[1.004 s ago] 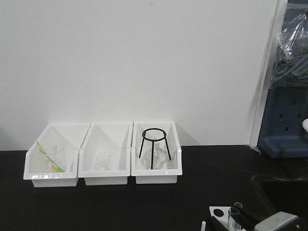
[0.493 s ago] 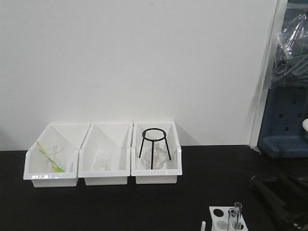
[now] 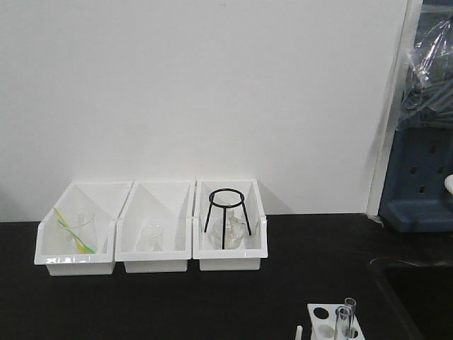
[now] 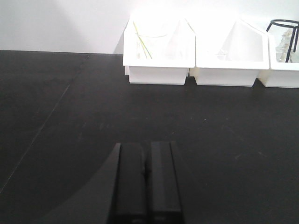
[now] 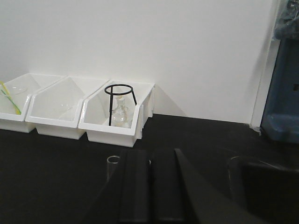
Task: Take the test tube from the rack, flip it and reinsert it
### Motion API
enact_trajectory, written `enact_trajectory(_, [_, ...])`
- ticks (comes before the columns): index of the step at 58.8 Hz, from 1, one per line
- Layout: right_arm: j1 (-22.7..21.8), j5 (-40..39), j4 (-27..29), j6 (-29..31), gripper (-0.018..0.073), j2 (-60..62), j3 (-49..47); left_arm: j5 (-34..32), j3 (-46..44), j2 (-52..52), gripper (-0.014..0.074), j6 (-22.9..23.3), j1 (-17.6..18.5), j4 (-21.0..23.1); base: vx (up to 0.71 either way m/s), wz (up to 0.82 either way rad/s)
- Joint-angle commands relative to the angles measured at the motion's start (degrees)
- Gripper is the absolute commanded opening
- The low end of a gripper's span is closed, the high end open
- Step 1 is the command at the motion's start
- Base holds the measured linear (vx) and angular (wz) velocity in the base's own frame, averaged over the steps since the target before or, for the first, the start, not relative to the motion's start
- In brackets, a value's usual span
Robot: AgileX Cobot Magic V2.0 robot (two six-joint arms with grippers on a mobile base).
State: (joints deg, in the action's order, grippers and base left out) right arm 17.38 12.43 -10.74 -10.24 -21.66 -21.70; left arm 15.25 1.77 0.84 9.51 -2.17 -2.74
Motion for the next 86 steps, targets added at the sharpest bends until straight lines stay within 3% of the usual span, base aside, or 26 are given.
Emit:
enact_trajectory(1, [-0.18, -2.70, -0.29, 0.17, -0.0013, 0.29, -2.11, -4.77, 0.11, 0.13, -0.0006, 0.01, 0.38, 0.26, 0.00, 0.00])
enact_trajectory(18, [-0.42, -3.28, -0.51, 1.59, -0.0012, 1.37, -0.92, -4.77, 0.11, 0.13, -0.0006, 0.01, 0.38, 0.26, 0.00, 0.00])
enact_trajectory(21, [-2.33, -3.73, 0.88, 1.99, -0.0012, 3.58, 0.74, -4.77, 0.11, 0.13, -0.0006, 0.01, 0.38, 0.26, 0.00, 0.00])
enact_trajectory(29, [-13.78, -6.80, 6.68, 1.99, -0.0012, 12.37, 8.72, -4.77, 0.11, 0.13, -0.0006, 0.01, 0.38, 0.26, 0.00, 0.00])
enact_trajectory(35, [-17.45, -9.01, 6.67, 3.04, -0.0012, 19.07, 16.27, -4.77, 0.11, 0.13, -0.0006, 0.01, 0.38, 0.26, 0.00, 0.00])
enact_trajectory(41, [-17.52, -13.93, 7.67, 3.18, -0.0012, 23.10, 23.95, -4.77, 0.11, 0.13, -0.0006, 0.01, 0.38, 0.26, 0.00, 0.00])
enact_trajectory(45, [-17.33, -11.11, 7.96, 3.43, -0.0012, 22.78, 23.25, -4.69, 0.11, 0.25, -0.0006, 0.01, 0.38, 0.26, 0.00, 0.00])
enact_trajectory(86, [-17.33, -11.58, 7.96, 3.43, -0.0012, 22.91, 23.50, -4.77, 0.11, -0.03, -0.0006, 0.01, 0.38, 0.26, 0.00, 0.00])
